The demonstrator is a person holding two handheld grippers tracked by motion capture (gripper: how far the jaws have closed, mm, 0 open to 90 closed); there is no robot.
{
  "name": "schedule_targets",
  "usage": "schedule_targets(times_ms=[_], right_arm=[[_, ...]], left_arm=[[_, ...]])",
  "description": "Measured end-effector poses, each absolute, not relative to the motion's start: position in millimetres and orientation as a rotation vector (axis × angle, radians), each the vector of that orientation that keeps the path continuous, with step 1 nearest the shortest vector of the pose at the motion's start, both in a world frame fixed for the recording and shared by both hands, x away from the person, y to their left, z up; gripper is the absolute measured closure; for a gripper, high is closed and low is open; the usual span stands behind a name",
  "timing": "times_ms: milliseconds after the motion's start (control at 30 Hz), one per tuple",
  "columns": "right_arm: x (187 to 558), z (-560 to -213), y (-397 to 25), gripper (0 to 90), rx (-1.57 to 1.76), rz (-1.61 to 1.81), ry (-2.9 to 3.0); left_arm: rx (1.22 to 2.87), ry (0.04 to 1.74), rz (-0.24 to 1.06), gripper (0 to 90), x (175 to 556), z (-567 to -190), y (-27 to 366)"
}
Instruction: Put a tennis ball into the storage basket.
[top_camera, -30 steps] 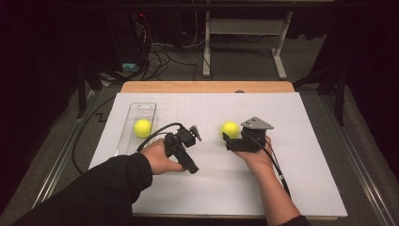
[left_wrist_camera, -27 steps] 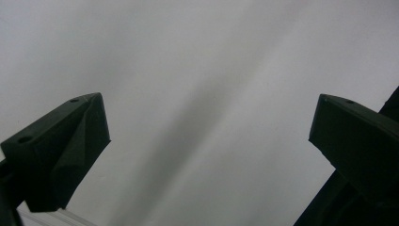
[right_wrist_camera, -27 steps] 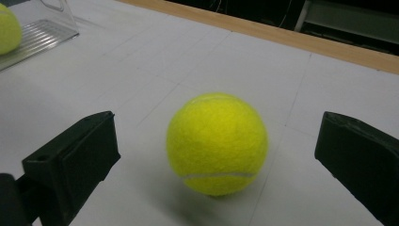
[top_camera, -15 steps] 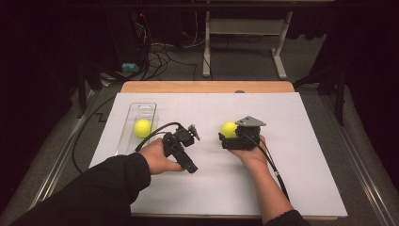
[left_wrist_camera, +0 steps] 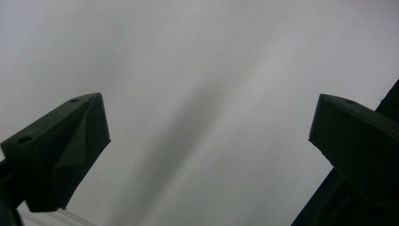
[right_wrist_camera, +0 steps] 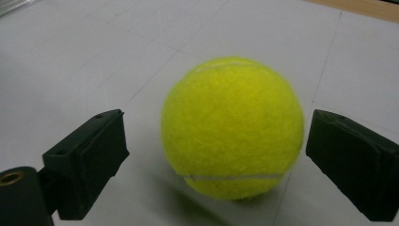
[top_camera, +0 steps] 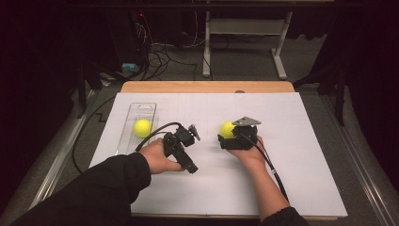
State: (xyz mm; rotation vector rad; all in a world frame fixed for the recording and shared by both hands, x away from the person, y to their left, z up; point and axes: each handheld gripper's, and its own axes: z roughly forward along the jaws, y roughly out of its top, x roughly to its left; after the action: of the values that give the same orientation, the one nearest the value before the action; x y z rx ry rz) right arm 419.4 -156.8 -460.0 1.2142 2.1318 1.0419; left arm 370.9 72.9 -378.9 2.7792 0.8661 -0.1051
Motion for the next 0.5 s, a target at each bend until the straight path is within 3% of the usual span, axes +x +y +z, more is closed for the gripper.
schedule_targets(times_ms=[500], right_arm=[[427.3, -467.1, -158.0, 21.0, 1.243, 1.031, 2.145]], left_arm=[[2.781, 0.869, -0.106, 0.1, 371.1, -378.6, 73.7]])
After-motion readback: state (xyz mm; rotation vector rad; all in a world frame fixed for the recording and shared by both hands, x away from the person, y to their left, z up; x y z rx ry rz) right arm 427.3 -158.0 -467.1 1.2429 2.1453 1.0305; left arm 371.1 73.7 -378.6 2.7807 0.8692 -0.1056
